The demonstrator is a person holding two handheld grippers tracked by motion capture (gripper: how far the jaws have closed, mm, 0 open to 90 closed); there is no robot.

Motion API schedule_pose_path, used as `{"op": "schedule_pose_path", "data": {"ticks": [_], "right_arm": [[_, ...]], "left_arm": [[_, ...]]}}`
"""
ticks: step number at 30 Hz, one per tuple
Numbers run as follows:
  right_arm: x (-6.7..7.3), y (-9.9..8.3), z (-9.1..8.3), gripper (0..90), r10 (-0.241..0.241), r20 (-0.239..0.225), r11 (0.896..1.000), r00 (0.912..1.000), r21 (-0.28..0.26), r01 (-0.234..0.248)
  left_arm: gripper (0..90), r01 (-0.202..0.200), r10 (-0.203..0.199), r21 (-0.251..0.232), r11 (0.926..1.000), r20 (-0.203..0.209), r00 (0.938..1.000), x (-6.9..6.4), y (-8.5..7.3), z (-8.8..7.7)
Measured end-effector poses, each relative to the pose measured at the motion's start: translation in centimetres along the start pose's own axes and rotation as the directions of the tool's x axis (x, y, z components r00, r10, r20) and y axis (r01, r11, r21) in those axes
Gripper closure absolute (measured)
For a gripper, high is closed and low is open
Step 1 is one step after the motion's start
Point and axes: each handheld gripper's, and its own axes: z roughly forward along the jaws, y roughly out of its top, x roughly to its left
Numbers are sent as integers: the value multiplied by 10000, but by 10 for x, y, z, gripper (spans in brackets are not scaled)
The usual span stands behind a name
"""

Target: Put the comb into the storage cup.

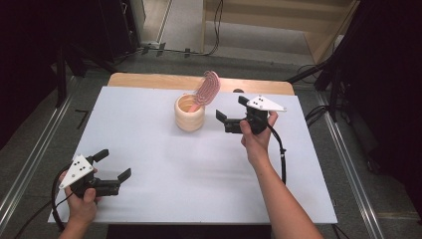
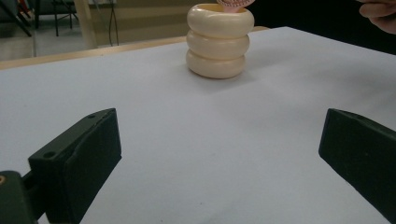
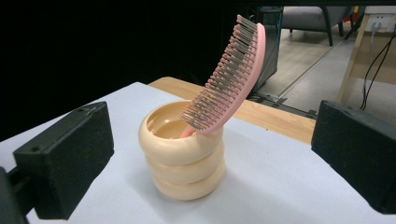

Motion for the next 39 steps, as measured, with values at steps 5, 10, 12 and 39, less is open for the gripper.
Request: {"op": "schedule_pose_path", "data": {"ticks": [5, 10, 12, 39], "right_arm": [[2, -5, -9, 0, -82, -26, 10000, 10000, -20, 82], [2, -10, -17, 0, -208, 40, 9998, 9998, -48, 209], [2, -13, -21, 0, -183, -13, 9998, 9998, -61, 183], [-8, -48, -69, 0, -110, 273, 9999, 9996, -95, 113]], "left_arm": [[0, -14, 14, 27, 10000, -16, 10000, 0, 0, 0], [0, -31, 31, 36, 10000, -11, 10000, 0, 0, 0], [0, -24, 24, 30, 10000, -20, 10000, 0, 0, 0], [0, -1, 1, 43, 10000, -43, 10000, 0, 0, 0]]}}
